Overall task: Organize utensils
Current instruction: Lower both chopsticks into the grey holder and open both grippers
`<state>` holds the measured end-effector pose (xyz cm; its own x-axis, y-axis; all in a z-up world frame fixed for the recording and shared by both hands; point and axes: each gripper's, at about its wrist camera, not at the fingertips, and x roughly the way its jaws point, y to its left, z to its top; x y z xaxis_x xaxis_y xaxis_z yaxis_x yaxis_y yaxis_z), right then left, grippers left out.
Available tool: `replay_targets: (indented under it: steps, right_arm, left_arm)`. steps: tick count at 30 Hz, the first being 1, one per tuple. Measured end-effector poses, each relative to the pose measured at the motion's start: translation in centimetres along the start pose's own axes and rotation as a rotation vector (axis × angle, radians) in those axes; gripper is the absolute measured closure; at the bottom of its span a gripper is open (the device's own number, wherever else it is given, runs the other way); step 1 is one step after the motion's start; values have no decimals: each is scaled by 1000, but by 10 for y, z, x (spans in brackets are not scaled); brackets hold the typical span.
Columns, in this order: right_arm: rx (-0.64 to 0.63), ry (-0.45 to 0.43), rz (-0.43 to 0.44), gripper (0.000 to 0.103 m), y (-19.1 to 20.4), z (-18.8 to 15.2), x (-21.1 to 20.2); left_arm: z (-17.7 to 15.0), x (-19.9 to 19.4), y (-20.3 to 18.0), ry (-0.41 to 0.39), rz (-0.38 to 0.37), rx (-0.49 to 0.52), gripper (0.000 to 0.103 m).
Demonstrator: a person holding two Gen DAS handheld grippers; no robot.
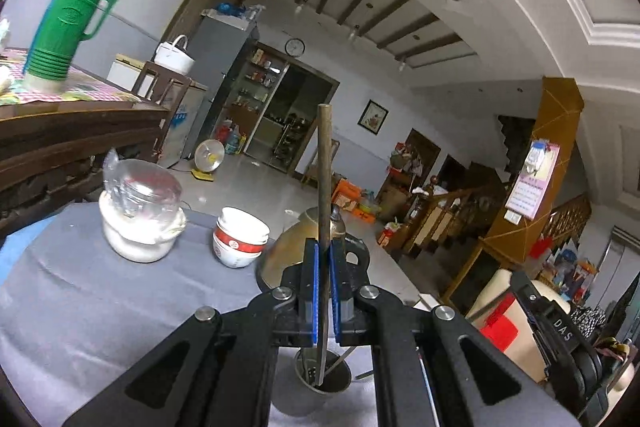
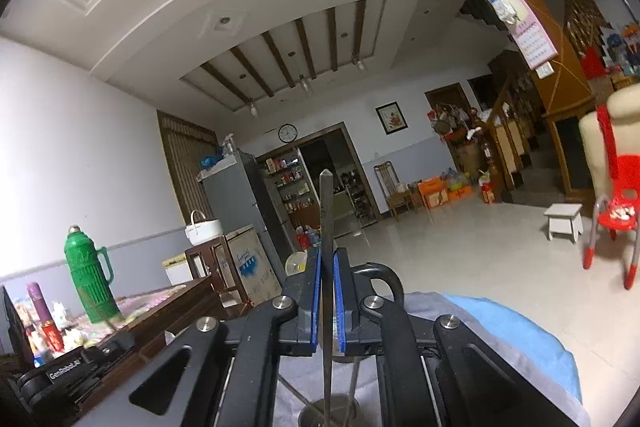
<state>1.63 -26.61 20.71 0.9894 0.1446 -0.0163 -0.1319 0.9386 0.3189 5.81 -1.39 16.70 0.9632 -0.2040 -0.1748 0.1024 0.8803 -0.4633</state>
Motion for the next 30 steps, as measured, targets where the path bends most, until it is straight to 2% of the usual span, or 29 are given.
replay_targets:
  steps: [7,14,19,30]
  right_arm:
    - [-42,119,-21,96,2,-30,44]
    - [-34,199,-41,96,-18,-44,60]
    - [-37,269,-41,96,-24,-57,72]
    - [-44,403,-63,95,-30,-76,92]
  left_arm:
    - [-20,47,-2,89,33,32,98]
    - [-32,63,-1,148,41,39,98]
    - [-43,81,-2,242,67,61,98]
    - [-61,93,-11,386,91,109,97]
